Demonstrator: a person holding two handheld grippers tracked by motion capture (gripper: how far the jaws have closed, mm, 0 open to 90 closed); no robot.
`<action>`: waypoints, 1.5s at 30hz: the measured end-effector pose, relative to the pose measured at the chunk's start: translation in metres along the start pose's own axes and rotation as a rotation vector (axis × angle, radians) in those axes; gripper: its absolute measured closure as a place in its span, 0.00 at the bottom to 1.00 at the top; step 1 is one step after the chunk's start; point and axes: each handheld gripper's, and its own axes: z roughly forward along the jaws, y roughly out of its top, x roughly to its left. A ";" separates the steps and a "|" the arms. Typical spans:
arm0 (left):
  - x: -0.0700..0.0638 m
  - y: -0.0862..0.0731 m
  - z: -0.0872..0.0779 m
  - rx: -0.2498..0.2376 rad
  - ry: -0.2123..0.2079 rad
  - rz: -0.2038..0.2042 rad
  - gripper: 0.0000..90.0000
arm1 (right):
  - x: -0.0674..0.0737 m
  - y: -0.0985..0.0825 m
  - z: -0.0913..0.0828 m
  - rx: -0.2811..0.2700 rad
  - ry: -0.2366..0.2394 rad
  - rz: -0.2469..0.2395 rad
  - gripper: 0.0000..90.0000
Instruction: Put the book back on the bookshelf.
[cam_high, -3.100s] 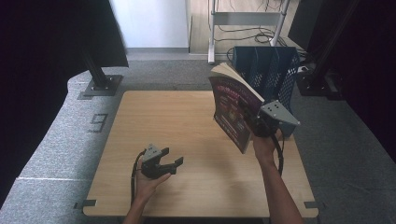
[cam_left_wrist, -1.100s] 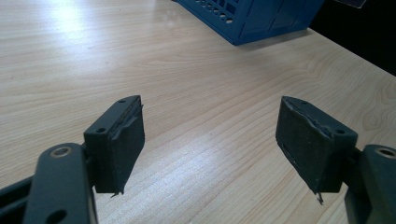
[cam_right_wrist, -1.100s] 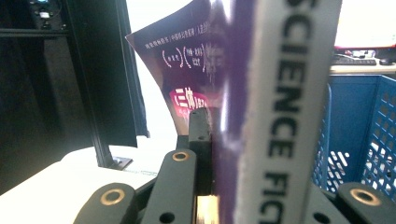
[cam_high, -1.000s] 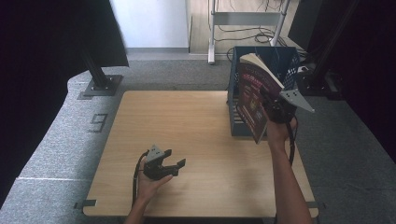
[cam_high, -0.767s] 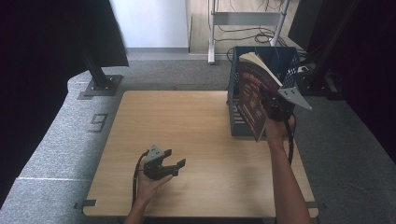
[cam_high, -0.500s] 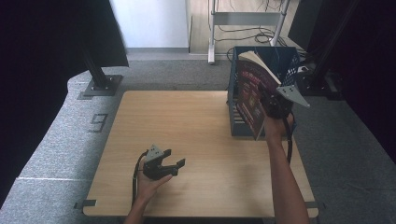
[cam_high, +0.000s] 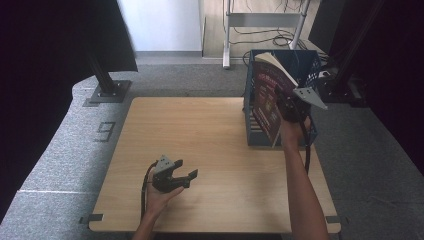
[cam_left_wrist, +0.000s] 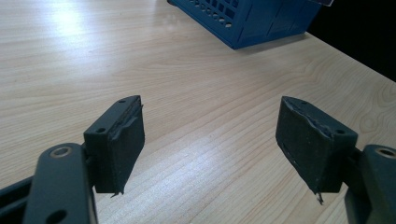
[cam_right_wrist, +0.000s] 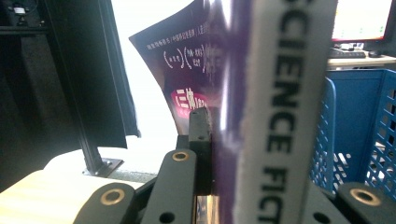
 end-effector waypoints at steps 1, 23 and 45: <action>-0.001 0.000 0.000 -0.002 0.000 0.001 0.26 | 0.000 0.000 0.000 0.000 -0.002 0.000 0.91; -0.002 0.001 0.001 0.005 -0.004 0.009 0.26 | 0.001 0.003 0.023 0.005 -0.040 -0.012 0.91; -0.001 0.001 0.001 0.000 -0.007 0.006 0.26 | -0.008 -0.002 0.047 0.011 -0.070 0.005 0.91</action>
